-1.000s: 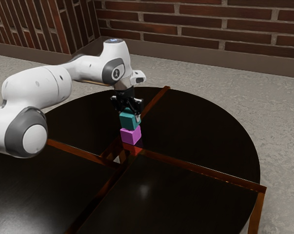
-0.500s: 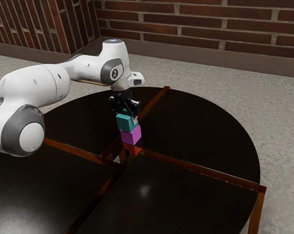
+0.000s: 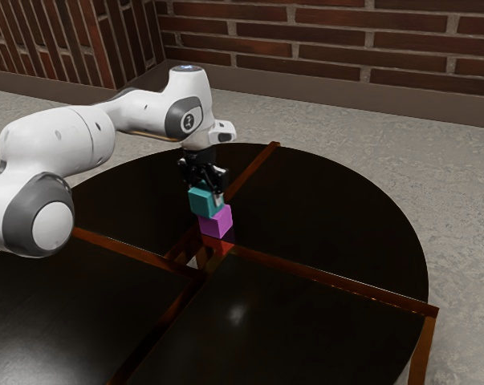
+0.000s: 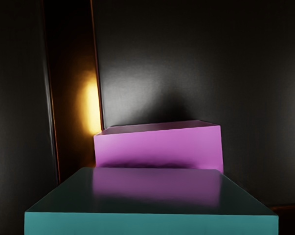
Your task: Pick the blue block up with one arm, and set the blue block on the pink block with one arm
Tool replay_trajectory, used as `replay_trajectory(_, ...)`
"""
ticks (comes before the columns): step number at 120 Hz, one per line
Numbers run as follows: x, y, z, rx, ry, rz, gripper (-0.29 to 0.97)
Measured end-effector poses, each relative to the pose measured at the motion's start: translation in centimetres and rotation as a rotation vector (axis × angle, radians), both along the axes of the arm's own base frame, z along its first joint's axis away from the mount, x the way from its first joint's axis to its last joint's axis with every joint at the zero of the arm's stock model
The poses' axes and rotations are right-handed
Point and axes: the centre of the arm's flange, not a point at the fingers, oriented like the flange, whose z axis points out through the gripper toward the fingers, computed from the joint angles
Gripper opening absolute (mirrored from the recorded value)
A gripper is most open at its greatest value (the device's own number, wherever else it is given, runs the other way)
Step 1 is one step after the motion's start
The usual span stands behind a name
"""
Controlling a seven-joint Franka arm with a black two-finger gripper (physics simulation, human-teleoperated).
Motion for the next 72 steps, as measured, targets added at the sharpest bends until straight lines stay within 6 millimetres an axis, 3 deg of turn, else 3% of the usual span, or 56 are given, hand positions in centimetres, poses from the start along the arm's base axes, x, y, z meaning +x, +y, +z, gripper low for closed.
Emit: replay_trajectory(72,0.61,-0.12,0.66,0.012,-0.039,0.012,0.37)
